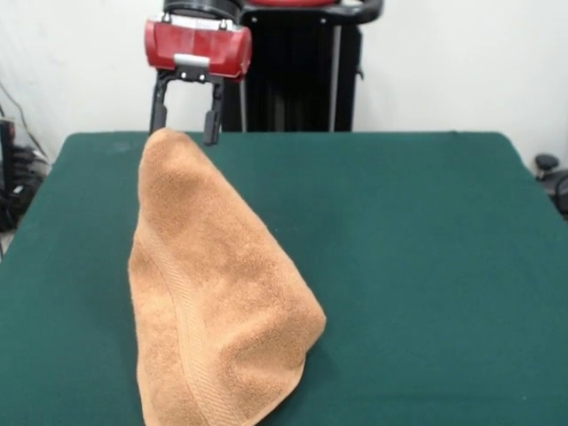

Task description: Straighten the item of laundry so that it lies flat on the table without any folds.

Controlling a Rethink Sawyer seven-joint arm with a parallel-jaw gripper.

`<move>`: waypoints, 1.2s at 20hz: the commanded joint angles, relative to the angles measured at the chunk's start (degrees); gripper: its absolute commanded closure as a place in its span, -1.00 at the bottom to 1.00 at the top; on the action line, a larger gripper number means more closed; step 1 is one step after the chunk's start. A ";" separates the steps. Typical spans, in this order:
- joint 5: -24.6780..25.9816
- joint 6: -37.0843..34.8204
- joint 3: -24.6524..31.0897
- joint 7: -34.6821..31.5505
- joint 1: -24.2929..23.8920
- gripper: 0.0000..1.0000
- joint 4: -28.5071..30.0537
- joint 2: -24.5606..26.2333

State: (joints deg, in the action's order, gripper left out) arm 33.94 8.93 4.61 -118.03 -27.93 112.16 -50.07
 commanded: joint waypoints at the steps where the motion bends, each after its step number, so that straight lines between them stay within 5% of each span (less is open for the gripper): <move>1: 2.97 -6.16 10.44 -1.82 -1.17 -1.00 4.15 4.53; 8: 3.99 -3.71 10.95 -2.35 -1.31 -1.00 3.84 5.73; 16: 2.37 -9.67 17.49 -0.66 -5.05 -1.00 5.27 3.82; 24: -4.12 -12.39 12.60 -5.71 4.52 -1.00 5.77 -0.64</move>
State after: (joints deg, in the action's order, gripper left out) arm 34.05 4.70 11.85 -118.03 -29.96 113.39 -48.62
